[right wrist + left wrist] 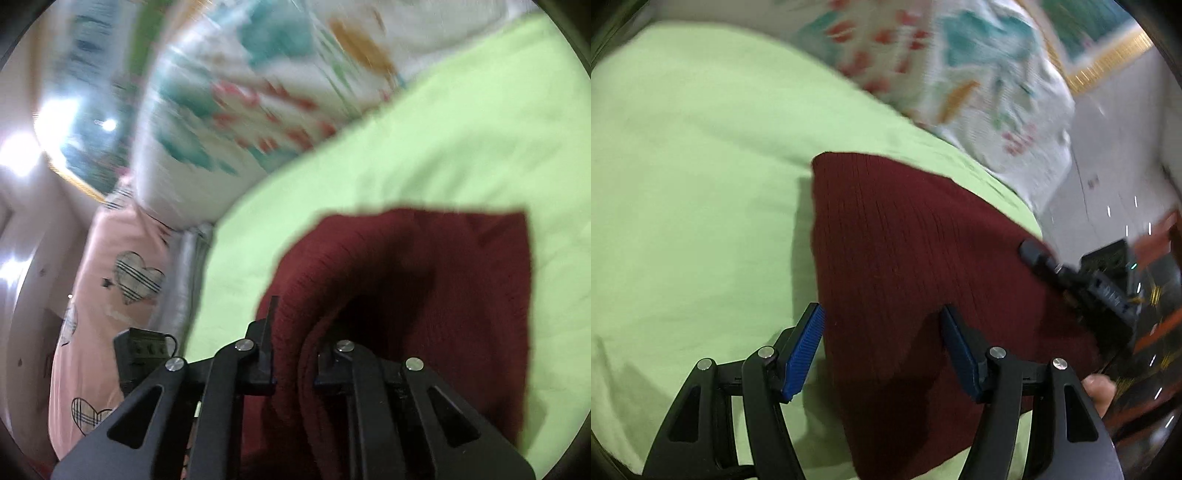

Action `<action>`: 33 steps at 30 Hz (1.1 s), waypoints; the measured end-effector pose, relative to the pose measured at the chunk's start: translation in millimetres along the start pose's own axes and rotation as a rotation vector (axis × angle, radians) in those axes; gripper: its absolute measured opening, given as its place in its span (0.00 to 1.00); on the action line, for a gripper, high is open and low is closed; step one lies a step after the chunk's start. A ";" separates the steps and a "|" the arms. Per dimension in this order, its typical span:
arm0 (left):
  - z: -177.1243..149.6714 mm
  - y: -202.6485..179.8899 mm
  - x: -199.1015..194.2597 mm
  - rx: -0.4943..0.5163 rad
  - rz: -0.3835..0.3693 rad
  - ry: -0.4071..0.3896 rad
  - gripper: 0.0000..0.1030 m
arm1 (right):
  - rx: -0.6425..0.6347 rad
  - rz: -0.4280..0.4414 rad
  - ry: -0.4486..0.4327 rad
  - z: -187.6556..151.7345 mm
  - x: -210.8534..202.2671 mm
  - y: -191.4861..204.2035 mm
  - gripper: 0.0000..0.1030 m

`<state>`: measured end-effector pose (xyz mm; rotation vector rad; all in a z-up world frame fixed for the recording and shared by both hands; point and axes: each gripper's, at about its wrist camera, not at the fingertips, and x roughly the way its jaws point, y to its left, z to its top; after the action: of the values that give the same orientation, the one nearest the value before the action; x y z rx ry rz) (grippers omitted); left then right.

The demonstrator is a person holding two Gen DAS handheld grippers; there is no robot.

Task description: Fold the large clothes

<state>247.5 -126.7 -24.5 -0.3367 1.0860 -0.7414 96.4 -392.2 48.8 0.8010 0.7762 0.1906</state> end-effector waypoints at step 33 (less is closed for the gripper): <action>1.3 -4.0 77.6 -0.040 -0.064 0.222 0.82 | 0.070 -0.348 -0.008 -22.0 -24.9 -71.3 0.76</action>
<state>267.4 -183.2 -73.9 -0.3298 1.3057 -0.8285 54.4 -439.9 2.4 0.7188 0.9051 -0.1518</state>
